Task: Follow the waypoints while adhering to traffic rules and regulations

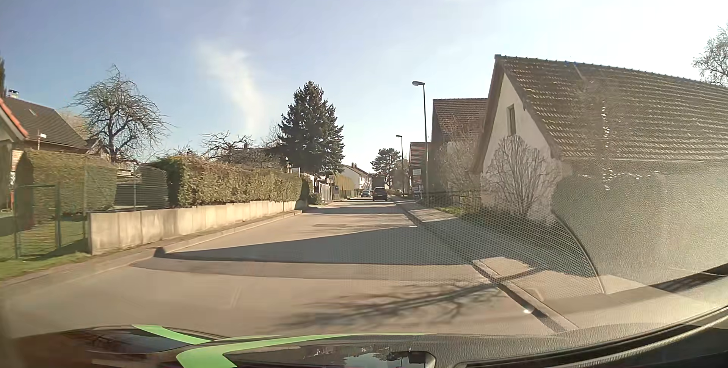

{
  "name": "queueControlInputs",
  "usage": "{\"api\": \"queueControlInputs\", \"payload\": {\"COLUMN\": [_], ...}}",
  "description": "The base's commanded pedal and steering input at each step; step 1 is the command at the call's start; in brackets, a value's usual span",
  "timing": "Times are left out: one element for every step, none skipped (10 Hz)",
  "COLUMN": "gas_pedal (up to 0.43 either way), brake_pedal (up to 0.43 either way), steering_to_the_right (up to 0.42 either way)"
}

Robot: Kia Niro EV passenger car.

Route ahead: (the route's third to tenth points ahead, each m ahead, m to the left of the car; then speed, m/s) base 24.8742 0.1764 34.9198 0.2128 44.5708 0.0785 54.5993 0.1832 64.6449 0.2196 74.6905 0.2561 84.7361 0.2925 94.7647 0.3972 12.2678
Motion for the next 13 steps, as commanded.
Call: {"api": "queueControlInputs", "payload": {"gas_pedal": [0.248,0.248,0.248,0.248,0.240,0.240,0.240,0.240,0.209,0.197,0.197,0.197,0.197], "brake_pedal": [0.000,0.000,0.000,0.000,0.000,0.000,0.000,0.000,0.000,0.000,0.000,0.000,0.000], "steering_to_the_right": [-0.002,-0.002,-0.003,-0.003,-0.003,-0.003,-0.003,-0.003,-0.002,0.001,0.001,0.001,0.001]}}
